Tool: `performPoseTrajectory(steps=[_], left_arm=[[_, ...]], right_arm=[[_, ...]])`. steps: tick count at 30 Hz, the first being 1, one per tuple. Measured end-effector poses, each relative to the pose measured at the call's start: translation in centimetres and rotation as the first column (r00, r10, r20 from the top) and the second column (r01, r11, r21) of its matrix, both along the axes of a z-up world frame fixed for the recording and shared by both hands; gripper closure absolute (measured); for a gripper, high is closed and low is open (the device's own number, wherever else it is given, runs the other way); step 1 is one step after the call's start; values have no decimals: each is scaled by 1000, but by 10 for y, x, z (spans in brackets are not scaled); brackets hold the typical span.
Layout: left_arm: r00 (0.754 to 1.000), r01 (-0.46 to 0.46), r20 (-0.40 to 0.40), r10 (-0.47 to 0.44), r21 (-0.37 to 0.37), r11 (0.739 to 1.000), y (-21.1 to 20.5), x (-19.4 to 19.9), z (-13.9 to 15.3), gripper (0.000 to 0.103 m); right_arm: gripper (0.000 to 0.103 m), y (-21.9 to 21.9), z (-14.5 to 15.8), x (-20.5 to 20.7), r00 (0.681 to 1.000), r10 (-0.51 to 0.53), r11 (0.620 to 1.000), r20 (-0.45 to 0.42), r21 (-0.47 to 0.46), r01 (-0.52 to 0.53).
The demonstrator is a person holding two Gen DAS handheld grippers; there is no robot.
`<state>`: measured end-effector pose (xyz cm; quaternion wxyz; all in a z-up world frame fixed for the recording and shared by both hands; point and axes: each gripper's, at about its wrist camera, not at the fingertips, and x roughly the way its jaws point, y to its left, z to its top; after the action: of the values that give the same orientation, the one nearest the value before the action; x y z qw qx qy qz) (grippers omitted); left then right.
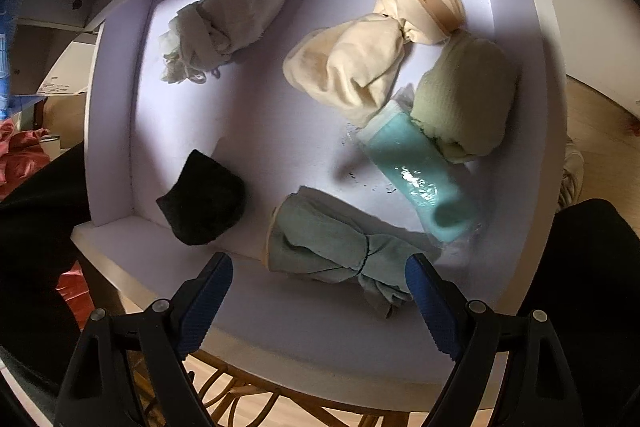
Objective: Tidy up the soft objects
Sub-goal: 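Lower the pink sock bundle into the gold box and open the left gripper, then move the open left tool back down into the drawer over the black socks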
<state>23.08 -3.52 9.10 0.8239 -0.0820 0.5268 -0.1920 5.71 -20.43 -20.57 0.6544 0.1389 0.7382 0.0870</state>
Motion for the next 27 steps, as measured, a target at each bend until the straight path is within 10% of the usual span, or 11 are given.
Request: performPoseTrajectory(steps=[13, 27], left_arm=[[995, -95, -13, 100, 205, 974, -31, 79, -43, 65], [991, -53, 124, 54, -8, 999, 10, 10, 11, 64]], right_arm=[[14, -10, 8, -1, 999, -41, 998, 5, 57, 41], [14, -13, 9, -1, 999, -43, 998, 14, 37, 43]])
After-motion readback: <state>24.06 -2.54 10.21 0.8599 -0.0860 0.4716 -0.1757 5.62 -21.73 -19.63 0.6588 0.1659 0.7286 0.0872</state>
